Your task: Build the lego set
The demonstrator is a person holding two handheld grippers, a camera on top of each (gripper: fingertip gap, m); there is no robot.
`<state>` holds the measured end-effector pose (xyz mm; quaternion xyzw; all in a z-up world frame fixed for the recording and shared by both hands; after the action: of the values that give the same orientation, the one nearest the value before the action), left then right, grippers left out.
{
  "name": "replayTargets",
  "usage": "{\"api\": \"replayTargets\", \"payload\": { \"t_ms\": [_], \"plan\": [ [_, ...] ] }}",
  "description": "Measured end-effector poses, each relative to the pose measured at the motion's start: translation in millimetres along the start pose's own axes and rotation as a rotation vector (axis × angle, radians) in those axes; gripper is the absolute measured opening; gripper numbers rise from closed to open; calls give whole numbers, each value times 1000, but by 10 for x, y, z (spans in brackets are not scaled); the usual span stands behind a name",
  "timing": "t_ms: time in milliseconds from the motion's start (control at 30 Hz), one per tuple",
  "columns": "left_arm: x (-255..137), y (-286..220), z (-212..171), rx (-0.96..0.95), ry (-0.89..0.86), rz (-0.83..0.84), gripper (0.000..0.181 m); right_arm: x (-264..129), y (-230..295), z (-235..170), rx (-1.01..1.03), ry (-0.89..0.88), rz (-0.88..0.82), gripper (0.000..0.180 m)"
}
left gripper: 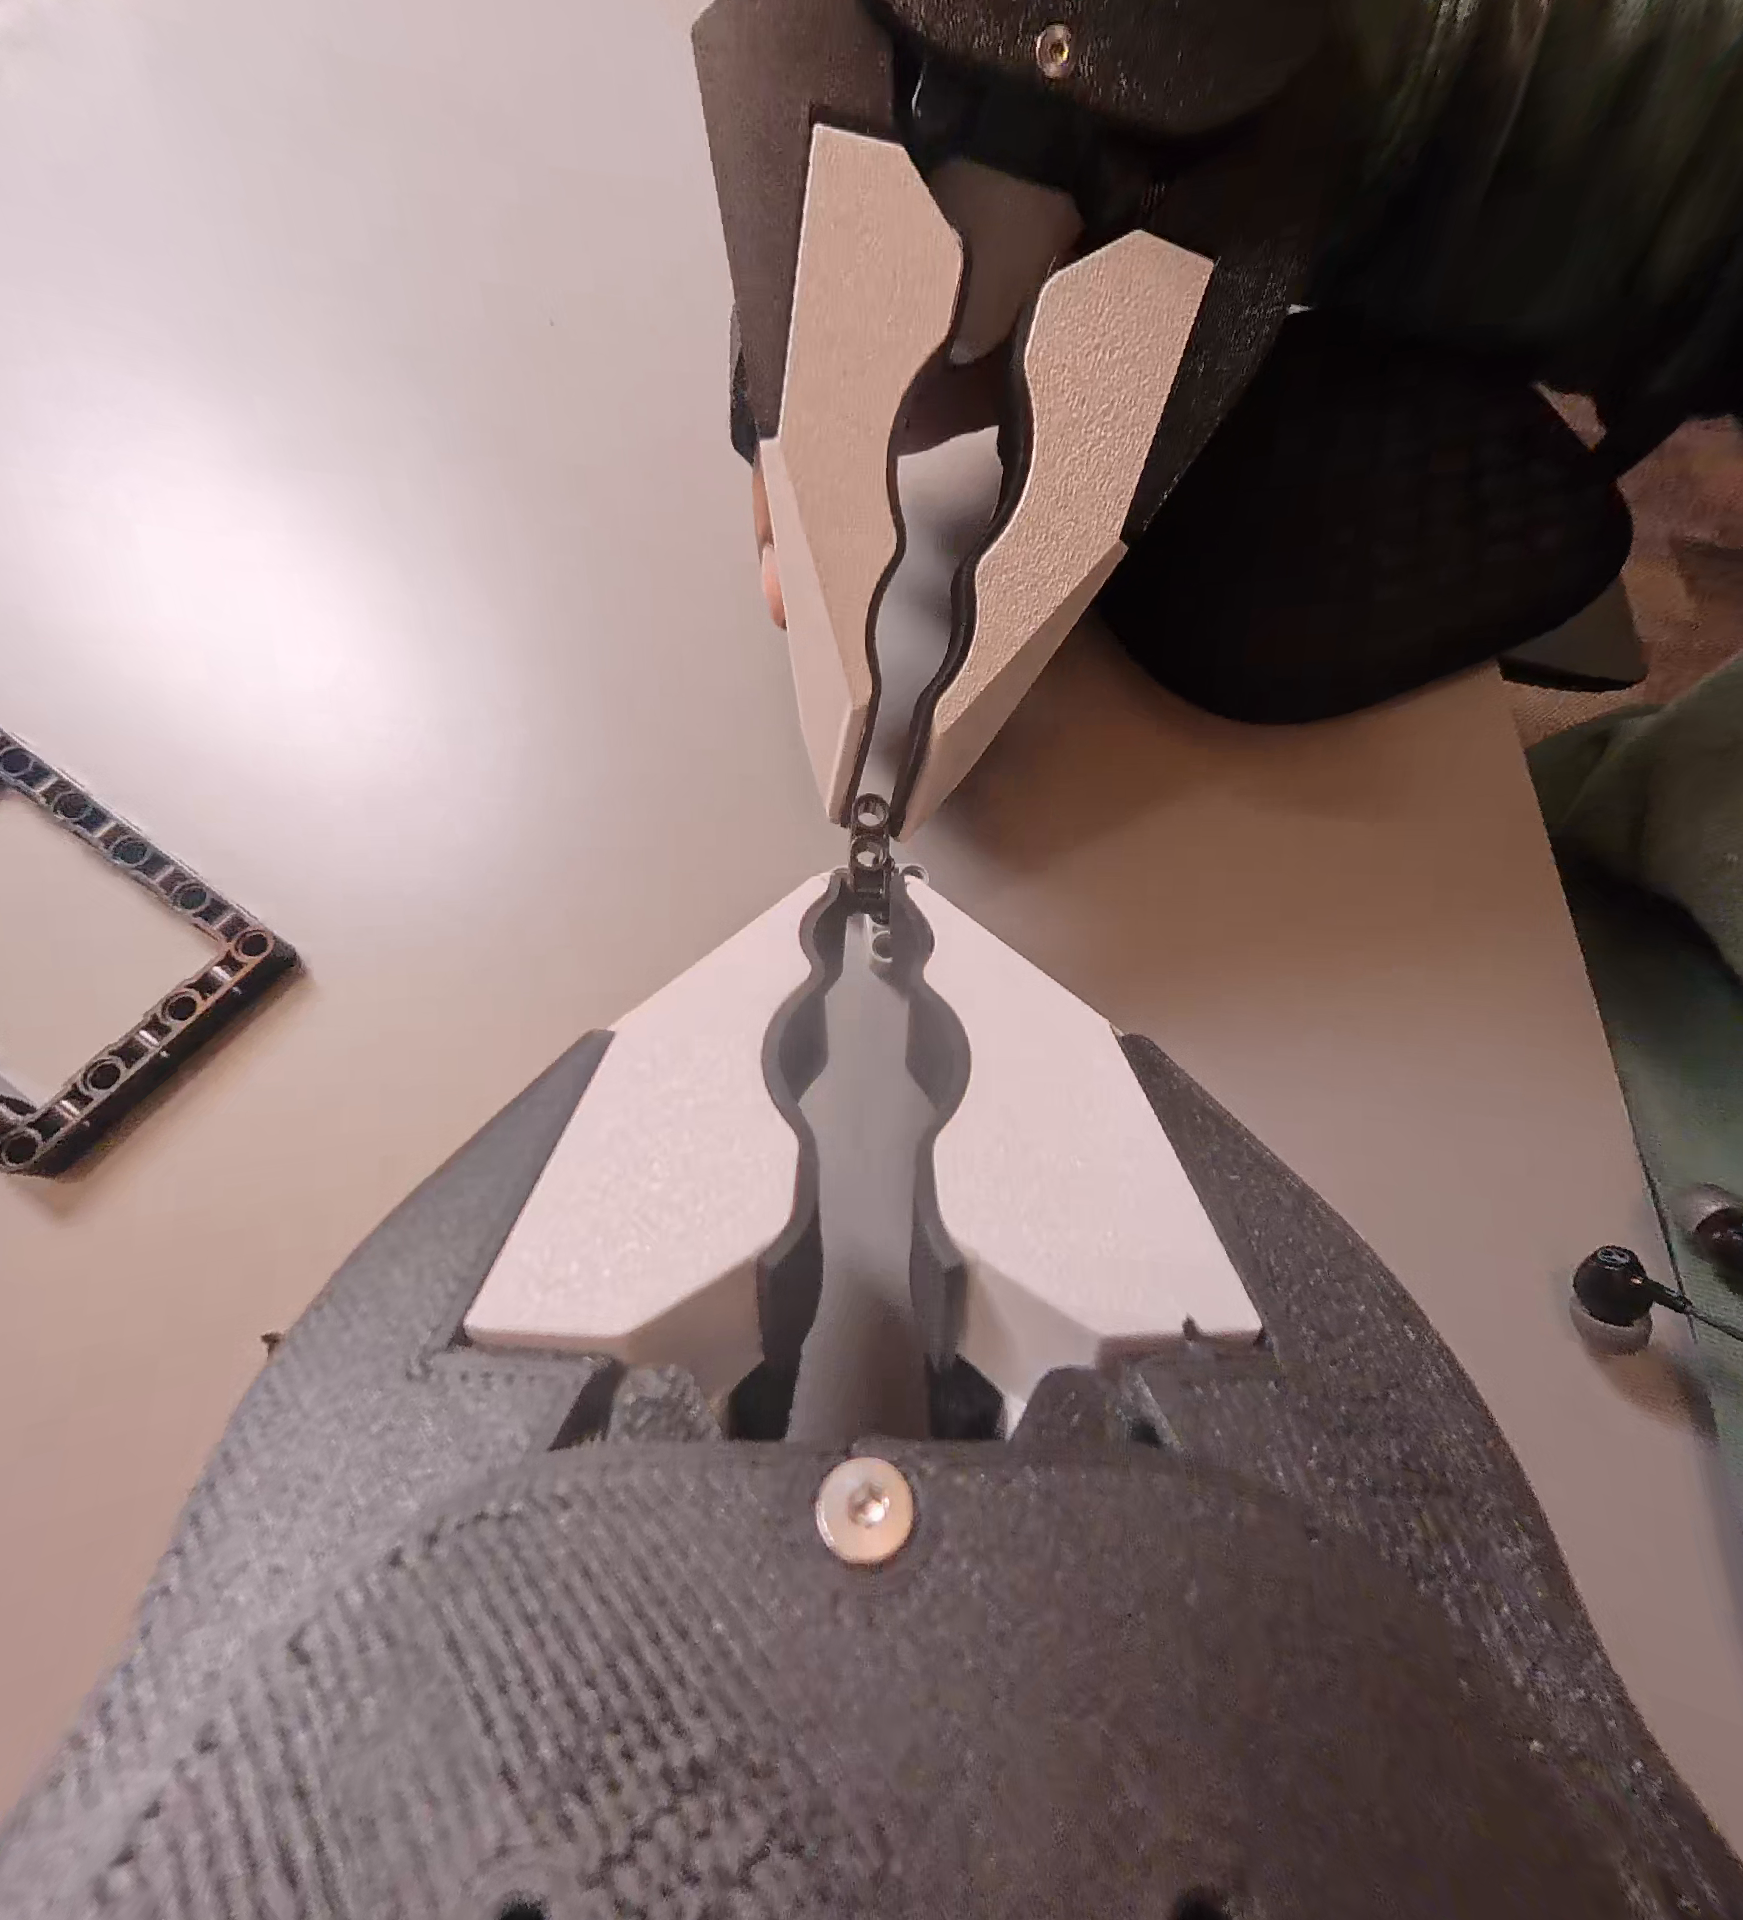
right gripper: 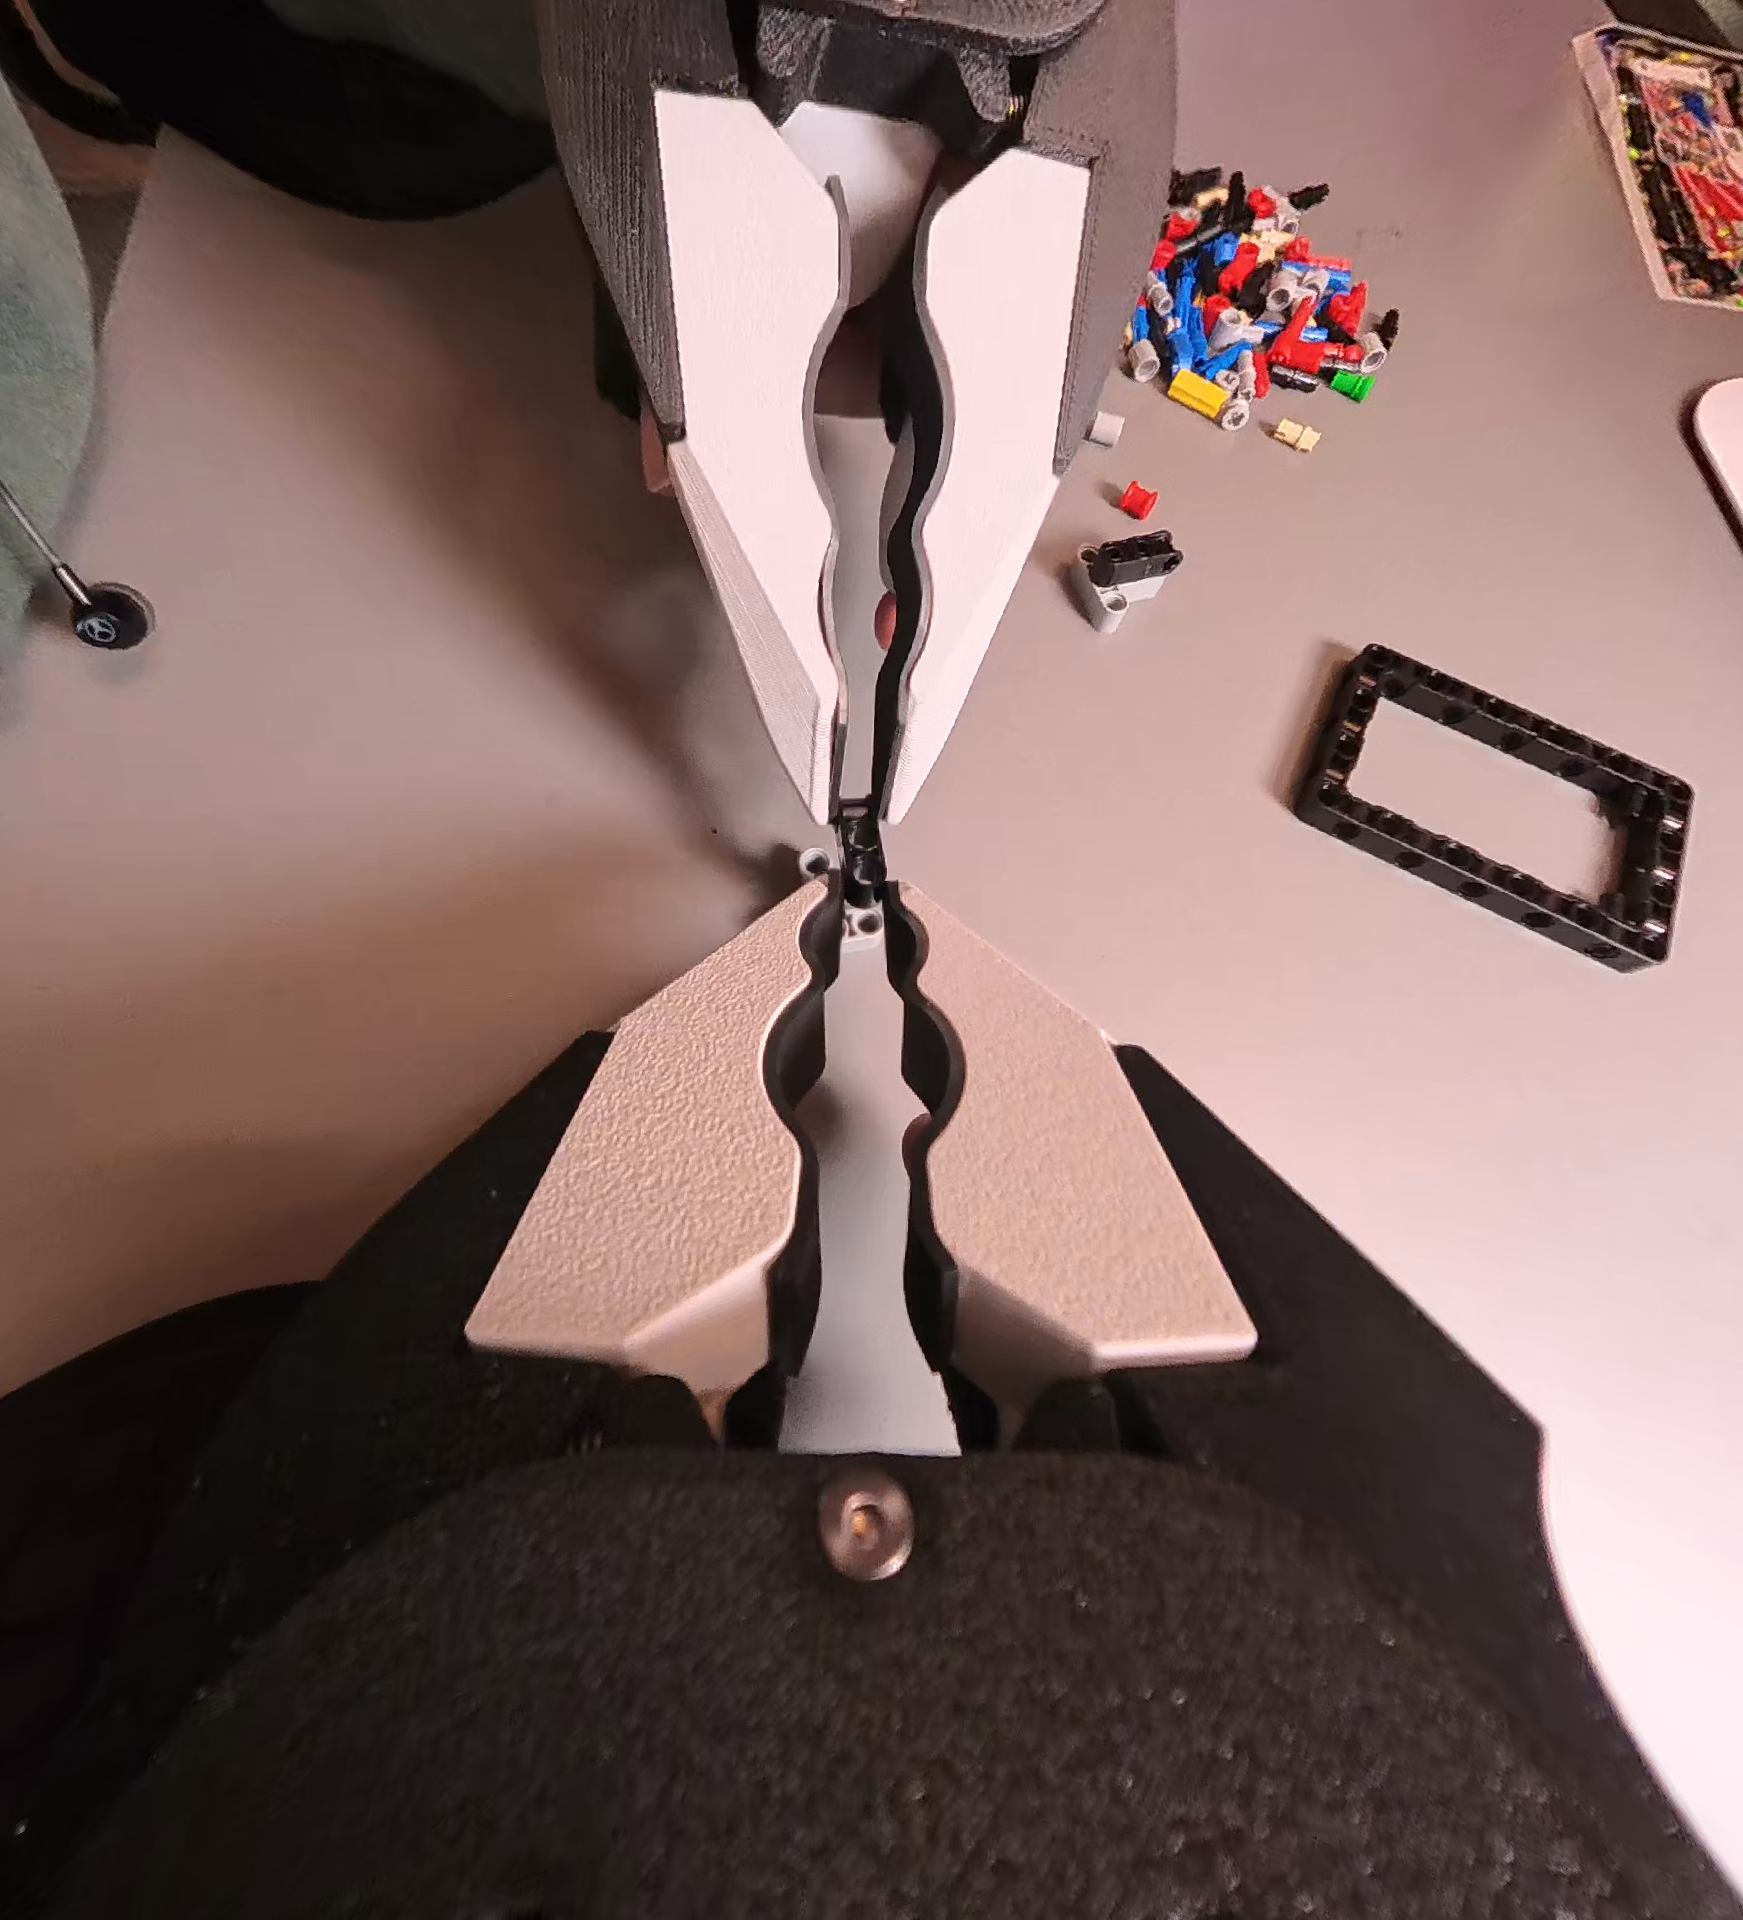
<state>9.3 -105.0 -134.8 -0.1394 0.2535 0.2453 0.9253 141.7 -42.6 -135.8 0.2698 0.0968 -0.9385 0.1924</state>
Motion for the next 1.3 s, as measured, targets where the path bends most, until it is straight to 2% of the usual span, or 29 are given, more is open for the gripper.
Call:
{"api": "replayTargets", "payload": {
  "t_ms": [100,233,400,1300],
  "plan": [
    [2,-12,-24,-4,-1,-2,7,13,7,-21,3,17,18,5],
    [17,-37,-55,16,35,7,7,-5,16,-14,13,-8,39,15],
    [37,-59,-41,28,44,13,7,13,31,-9,-17,5,33,5],
    [50,-85,-63,15,42,35,7,47,-62,27,-81,82,154,4]
  ]
}}
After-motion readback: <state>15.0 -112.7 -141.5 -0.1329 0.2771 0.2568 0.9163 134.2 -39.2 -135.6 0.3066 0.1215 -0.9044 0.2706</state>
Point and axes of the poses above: each gripper's, where its closed fingertips meet, x out along the fingers, z out of its top, y = z × x across the jaws, the point moved 9 cm from there along -x, back along the fingers, and after that the axes turned 4 degrees about -y, right-handed, at the moved point
